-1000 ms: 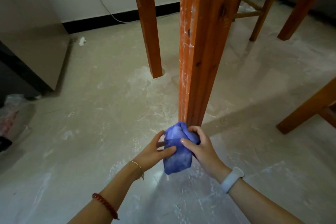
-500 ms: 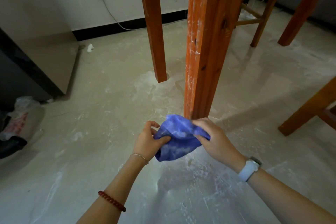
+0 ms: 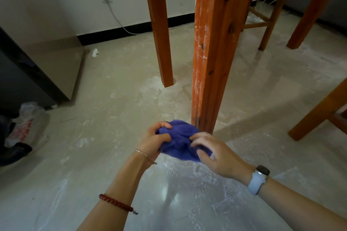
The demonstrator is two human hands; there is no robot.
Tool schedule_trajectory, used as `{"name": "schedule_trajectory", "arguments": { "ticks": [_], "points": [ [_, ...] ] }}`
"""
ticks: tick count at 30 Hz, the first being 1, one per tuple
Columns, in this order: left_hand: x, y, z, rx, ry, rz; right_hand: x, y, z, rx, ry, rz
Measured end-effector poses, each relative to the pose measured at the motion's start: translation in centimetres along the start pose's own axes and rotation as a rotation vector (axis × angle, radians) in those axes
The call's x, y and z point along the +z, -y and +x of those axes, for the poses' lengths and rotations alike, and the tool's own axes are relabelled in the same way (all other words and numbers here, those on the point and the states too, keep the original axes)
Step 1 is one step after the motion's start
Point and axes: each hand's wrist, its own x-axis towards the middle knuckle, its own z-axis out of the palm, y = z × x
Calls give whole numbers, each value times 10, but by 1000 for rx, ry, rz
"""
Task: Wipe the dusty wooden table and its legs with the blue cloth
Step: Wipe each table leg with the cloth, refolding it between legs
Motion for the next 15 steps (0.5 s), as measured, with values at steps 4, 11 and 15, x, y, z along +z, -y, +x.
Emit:
{"name": "schedule_trajectory", "arguments": {
  "ticks": [4, 11, 15],
  "points": [
    [-2, -3, -8, 24, 160, 56, -4, 3, 17, 172, -127, 113],
    [9, -17, -8, 105, 92, 174, -13, 20, 29, 254, -187, 254],
    [22, -45, -8, 188, -262, 358, -33, 39, 41, 132, -410, 178]
  ]
}}
